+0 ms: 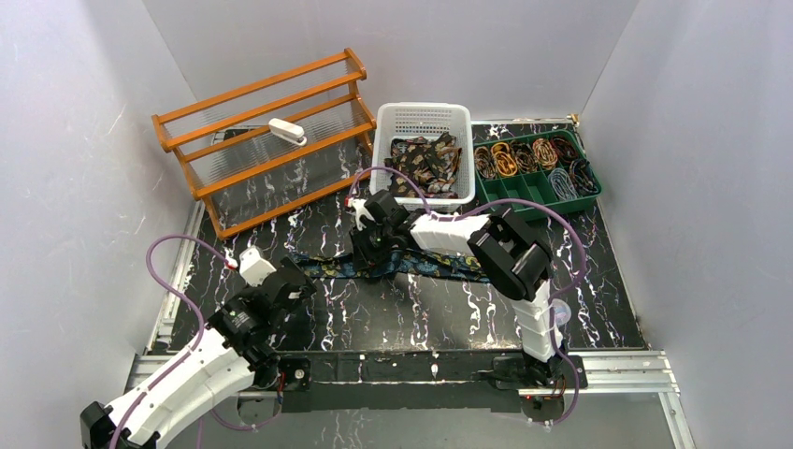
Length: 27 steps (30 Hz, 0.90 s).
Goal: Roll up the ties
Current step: Flatten out the tie at the center of the board.
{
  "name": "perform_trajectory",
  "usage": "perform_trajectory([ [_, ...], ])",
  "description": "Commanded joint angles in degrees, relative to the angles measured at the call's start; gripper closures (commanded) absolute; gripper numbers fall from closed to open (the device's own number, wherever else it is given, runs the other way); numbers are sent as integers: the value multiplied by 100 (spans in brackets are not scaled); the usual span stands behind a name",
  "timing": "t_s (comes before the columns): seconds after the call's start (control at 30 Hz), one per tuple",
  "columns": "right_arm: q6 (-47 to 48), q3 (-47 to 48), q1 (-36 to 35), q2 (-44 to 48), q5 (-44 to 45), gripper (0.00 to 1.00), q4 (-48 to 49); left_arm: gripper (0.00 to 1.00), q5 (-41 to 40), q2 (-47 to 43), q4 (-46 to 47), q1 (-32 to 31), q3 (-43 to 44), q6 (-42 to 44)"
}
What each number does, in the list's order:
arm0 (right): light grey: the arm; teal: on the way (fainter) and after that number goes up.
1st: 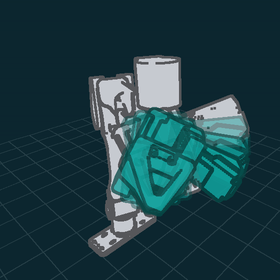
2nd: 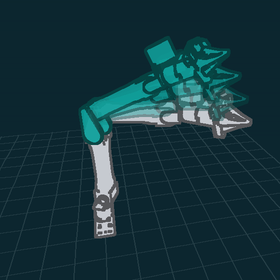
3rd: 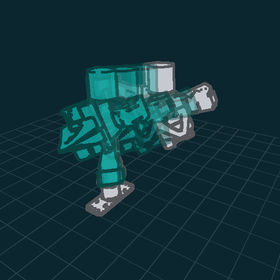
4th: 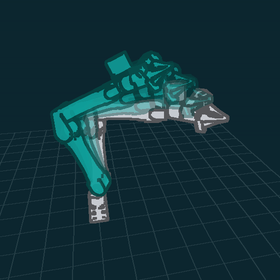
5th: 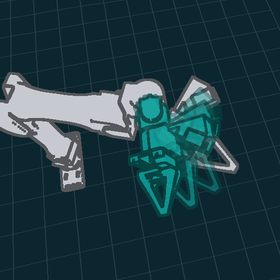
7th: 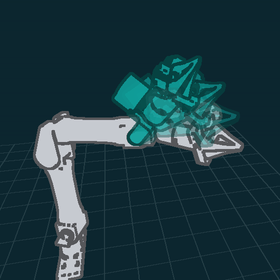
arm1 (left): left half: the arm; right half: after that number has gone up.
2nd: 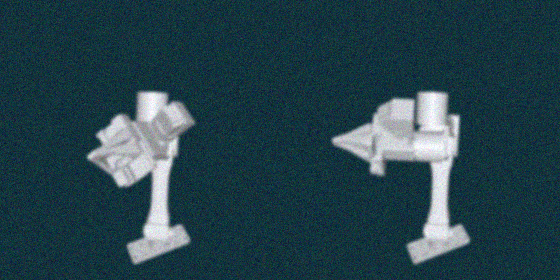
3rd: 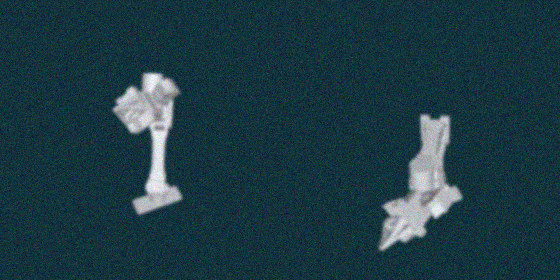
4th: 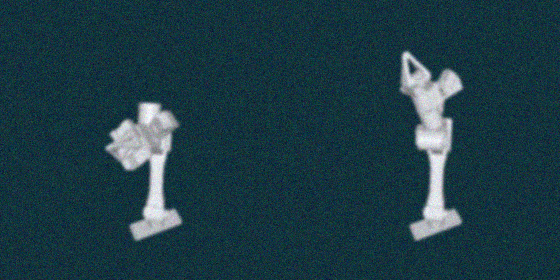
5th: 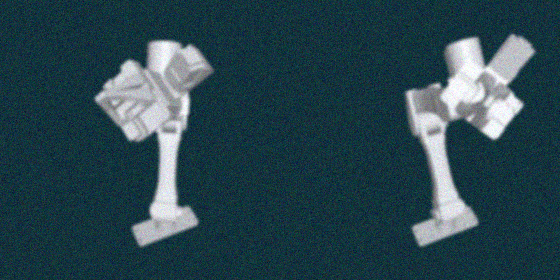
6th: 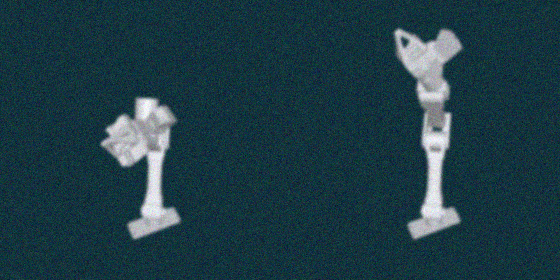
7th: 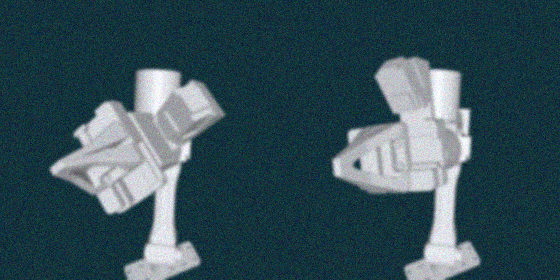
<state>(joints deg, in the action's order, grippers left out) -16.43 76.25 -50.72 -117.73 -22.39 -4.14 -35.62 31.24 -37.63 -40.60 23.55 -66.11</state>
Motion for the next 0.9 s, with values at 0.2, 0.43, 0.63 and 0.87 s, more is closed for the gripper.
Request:
perform_trajectory([
  [0.2,211,385,-437,-462,663,74,-16,18,-482,-293,-449,37,327,-139],
  [0.43,110,1447,-696,-1073,179,73,-45,18,-688,-308,-812,35,496,-252],
  [0.63,500,1623,-694,-360,235,60,-335,17,-670,-380,-888,35,466,-274],
  [0.87,1177,447,-657,1003,1094,47,150,16,-720,-410,-723,35,410,-289],
])
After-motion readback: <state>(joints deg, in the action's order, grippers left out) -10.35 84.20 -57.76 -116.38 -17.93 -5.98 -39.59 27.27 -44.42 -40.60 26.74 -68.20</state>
